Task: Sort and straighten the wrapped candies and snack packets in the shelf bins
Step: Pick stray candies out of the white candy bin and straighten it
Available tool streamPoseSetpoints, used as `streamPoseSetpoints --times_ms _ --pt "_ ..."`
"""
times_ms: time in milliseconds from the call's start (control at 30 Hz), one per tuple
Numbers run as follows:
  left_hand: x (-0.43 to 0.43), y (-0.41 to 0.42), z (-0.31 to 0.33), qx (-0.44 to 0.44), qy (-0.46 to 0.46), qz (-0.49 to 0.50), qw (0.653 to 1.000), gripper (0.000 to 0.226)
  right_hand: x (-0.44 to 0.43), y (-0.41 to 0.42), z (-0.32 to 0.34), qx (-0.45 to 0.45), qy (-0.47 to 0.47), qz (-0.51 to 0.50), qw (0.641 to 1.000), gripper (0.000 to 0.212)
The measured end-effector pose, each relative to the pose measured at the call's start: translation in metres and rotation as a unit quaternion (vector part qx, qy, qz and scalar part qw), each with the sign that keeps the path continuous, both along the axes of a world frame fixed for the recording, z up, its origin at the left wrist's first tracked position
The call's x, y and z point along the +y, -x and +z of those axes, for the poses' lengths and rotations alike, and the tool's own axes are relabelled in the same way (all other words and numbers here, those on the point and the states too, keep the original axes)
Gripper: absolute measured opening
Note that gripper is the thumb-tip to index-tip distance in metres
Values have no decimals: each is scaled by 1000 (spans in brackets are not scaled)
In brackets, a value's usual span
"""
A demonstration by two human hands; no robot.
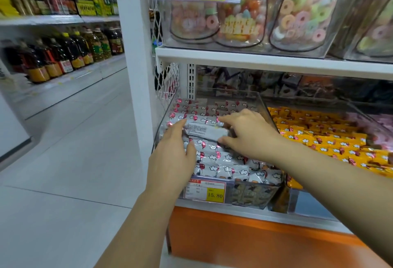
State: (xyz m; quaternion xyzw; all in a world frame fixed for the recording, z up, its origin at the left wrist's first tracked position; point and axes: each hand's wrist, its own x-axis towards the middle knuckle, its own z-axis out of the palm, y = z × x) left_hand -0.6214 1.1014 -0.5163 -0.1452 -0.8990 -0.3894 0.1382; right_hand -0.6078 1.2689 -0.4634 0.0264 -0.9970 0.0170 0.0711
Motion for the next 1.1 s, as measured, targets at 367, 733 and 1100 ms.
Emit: streamPoseSetpoints --times_ms 367,733,1100 --pt "5 -14 16 -80 -218 -40 972 50 1 -31 -6 160 88 66 981 36" --pt "7 -16 22 9 -172 -125 977 35 -14 -26 3 160 138 145 967 44" --pt "9 15 -1 -23 -81 -32 996 37 10 61 -1 253 274 -22 928 33"
